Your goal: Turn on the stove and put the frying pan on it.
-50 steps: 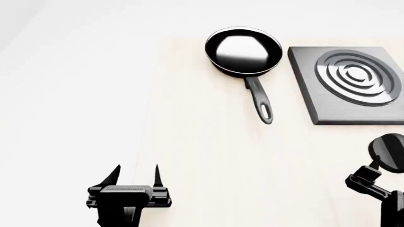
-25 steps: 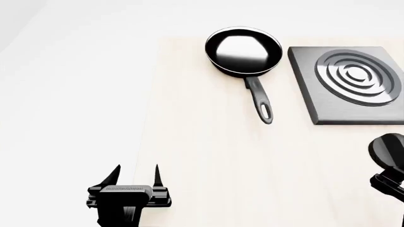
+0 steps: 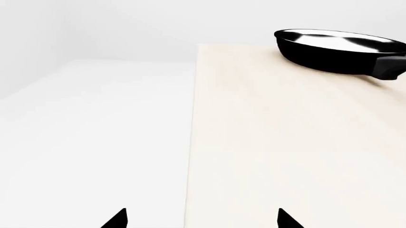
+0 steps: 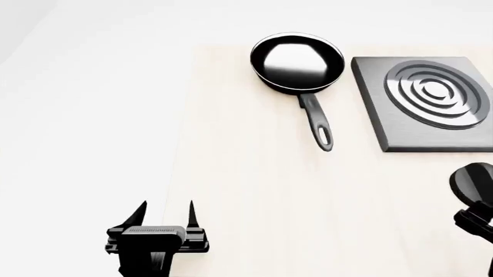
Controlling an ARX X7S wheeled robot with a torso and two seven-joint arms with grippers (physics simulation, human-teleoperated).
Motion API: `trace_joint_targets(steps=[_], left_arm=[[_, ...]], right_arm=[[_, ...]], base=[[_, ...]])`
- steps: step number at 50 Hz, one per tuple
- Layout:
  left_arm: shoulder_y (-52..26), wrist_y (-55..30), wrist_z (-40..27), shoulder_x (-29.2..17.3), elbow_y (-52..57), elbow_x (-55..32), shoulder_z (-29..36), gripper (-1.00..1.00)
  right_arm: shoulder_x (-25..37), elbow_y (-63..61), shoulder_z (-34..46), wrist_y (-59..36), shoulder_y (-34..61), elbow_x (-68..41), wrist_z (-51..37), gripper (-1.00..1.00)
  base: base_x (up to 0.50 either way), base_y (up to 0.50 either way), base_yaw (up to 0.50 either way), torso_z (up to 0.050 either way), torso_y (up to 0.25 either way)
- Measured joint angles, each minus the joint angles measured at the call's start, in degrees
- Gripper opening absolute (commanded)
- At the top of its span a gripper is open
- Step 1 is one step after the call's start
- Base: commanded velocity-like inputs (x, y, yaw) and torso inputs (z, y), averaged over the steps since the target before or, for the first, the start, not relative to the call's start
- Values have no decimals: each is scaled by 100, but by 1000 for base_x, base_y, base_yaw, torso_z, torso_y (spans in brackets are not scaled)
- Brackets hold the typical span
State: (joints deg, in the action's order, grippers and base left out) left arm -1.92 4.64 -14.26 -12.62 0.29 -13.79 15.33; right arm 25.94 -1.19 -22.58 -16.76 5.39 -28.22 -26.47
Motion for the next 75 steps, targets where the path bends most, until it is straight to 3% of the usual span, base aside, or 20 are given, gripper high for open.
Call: trace_joint_targets(steps=[75], left_arm=[[-54,43,-152,-113,-23,-113,157,100]], right_arm=[[194,876,222,-102,711,144,-38,100]], base=[[0,0,0,-1,-2]])
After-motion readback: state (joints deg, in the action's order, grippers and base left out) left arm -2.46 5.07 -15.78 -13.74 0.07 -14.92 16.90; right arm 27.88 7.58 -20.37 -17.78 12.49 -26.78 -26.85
